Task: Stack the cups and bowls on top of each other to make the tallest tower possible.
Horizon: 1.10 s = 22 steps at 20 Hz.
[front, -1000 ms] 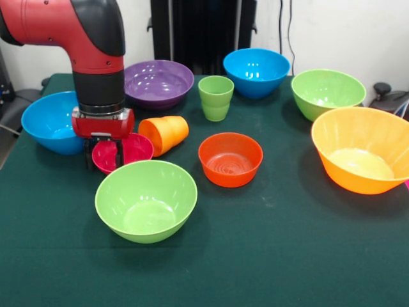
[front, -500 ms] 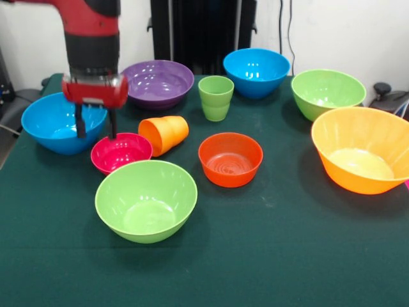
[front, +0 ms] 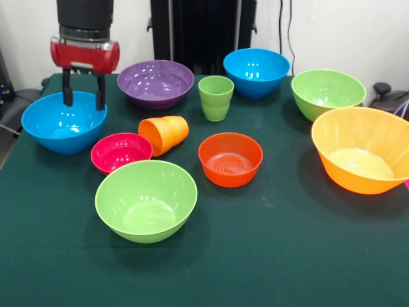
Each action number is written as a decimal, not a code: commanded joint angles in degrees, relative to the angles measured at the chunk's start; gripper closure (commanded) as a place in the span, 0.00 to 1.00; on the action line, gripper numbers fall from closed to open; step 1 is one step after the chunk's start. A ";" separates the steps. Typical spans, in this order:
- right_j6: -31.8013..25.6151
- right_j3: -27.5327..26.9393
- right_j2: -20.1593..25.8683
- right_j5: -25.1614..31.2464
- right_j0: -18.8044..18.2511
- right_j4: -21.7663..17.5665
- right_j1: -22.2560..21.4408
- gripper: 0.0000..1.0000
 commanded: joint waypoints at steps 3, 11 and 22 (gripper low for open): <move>5.30 7.50 0.29 4.15 0.20 3.20 -0.99 0.00; 9.78 10.83 -3.20 -0.96 1.58 4.60 1.90 0.00; 11.36 13.93 -6.58 -2.04 3.16 7.20 0.46 0.00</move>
